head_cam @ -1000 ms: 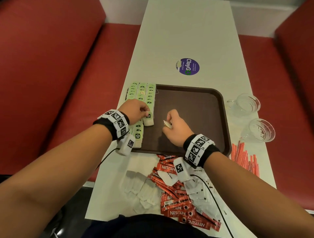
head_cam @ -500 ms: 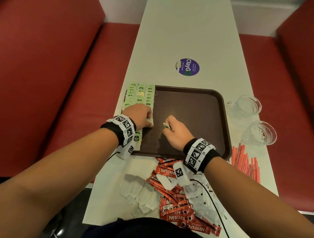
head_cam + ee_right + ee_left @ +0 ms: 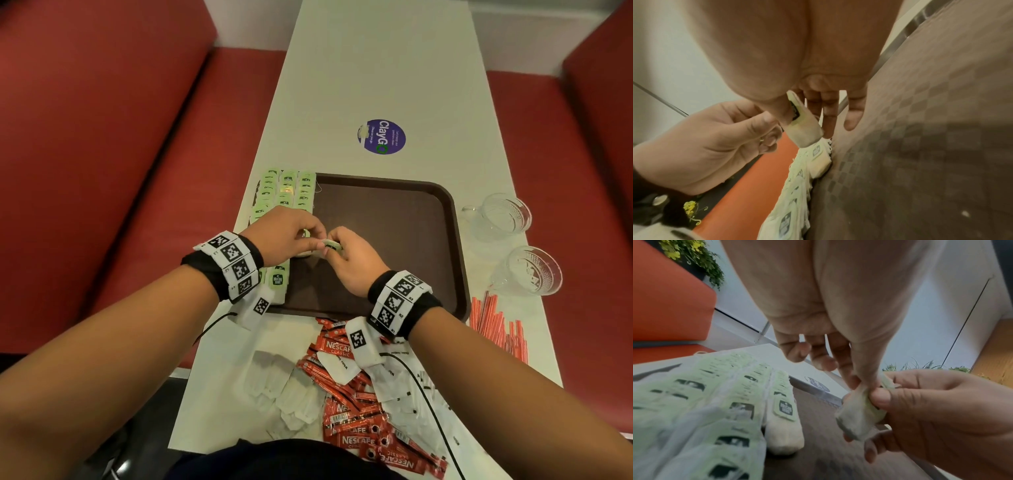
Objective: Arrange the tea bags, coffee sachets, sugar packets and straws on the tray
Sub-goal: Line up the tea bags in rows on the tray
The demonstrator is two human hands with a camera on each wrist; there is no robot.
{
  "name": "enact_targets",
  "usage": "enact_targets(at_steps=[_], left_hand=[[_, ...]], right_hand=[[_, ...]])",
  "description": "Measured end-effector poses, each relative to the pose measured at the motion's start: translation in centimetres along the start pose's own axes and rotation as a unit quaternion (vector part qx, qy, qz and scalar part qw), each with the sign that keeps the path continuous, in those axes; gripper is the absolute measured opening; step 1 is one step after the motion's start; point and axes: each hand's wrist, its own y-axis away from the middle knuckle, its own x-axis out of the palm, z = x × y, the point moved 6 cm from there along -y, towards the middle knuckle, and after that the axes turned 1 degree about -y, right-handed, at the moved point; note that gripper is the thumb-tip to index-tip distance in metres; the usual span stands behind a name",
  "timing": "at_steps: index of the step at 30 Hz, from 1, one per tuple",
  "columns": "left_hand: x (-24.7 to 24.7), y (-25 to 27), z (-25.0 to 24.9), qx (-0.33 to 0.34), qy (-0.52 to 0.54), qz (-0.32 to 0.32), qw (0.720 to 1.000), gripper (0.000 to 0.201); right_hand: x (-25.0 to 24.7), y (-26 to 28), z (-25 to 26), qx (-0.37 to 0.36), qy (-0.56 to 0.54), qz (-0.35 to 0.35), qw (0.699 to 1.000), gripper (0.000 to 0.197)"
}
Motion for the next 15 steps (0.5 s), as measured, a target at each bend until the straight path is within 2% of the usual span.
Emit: enact_targets(at_steps=[4, 7, 10, 15], left_hand=[[-0.7, 0.3, 0.7, -0.033, 0.004, -0.043, 0.999, 0.003], [-0.6, 0.6, 2.1, -0.089, 0.004, -0.047, 0.995, 0.004], [0.5, 0.6, 4.1, -0.15, -0.023, -0.03, 0.988, 0.007], [0.7, 0.2, 5.9, -0.21, -0.032, -0.077, 0.974, 0.009]], right_hand=[[0.6, -0.6, -0.1, 0.001, 0.04, 0.01, 0.999, 0.012], [1.0, -1.2, -0.5, 0.02, 0.076, 0.026, 0.997, 0.014], [1.6, -1.9, -1.4, 0.057, 0.102, 0.068, 0.991, 0.028], [2.6, -2.5, -1.4, 0.079, 0.163, 0.126, 0.975, 0.04]])
